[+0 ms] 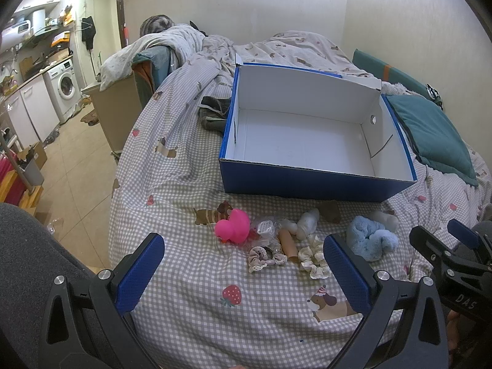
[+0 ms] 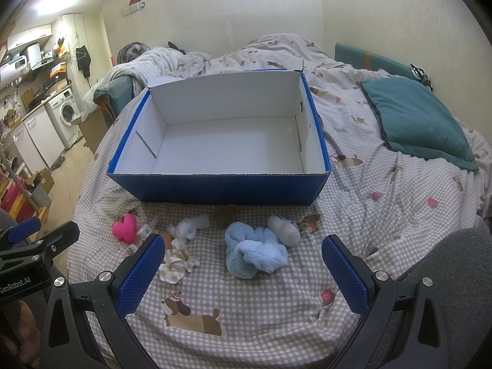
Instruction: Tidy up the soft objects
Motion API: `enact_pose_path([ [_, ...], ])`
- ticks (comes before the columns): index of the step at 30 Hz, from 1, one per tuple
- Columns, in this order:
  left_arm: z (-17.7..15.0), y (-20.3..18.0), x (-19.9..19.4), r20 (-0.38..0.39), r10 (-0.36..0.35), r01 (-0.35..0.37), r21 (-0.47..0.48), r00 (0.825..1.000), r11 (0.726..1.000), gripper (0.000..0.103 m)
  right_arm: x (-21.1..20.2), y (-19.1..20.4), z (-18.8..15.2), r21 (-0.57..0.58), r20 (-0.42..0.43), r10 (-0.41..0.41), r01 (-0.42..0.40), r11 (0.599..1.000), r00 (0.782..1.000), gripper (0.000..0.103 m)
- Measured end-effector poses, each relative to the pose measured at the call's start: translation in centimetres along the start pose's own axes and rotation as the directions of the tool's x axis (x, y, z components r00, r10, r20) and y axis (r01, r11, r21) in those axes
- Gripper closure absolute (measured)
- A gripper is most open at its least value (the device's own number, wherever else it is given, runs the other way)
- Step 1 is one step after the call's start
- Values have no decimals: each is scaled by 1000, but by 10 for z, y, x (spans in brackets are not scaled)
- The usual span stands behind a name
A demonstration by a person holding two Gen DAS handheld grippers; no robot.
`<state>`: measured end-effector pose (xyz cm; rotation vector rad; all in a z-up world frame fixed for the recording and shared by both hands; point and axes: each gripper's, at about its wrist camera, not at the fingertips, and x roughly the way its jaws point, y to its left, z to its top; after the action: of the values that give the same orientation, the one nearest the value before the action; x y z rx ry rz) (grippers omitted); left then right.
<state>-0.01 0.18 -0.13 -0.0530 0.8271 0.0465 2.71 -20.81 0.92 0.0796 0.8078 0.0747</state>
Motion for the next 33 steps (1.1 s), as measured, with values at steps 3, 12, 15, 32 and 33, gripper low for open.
enact_pose_path([
  [3,0,0,0,0,0,0,0,1000,1000,0,0,-1,-1,-2,0,-2,2,1000,1000,0],
  [12,-2,0,0,1,2,-2,-7,1000,1000,0,0,0,-1,-4,1,-1,1,1000,1000,0],
  [15,-2,-1,0,1,2,-2,-6,1000,1000,0,0,-3,-1,-4,1,-1,1,1000,1000,0],
  [32,14,-9,-2,-16,-8,9,44,1000,999,0,-2,2,15,-17,-32,38,-39,999,999,0],
  [33,16,-9,-2,-16,-7,8,45,1000,999,0,-2,0,17,-12,-32,41,-41,999,999,0],
])
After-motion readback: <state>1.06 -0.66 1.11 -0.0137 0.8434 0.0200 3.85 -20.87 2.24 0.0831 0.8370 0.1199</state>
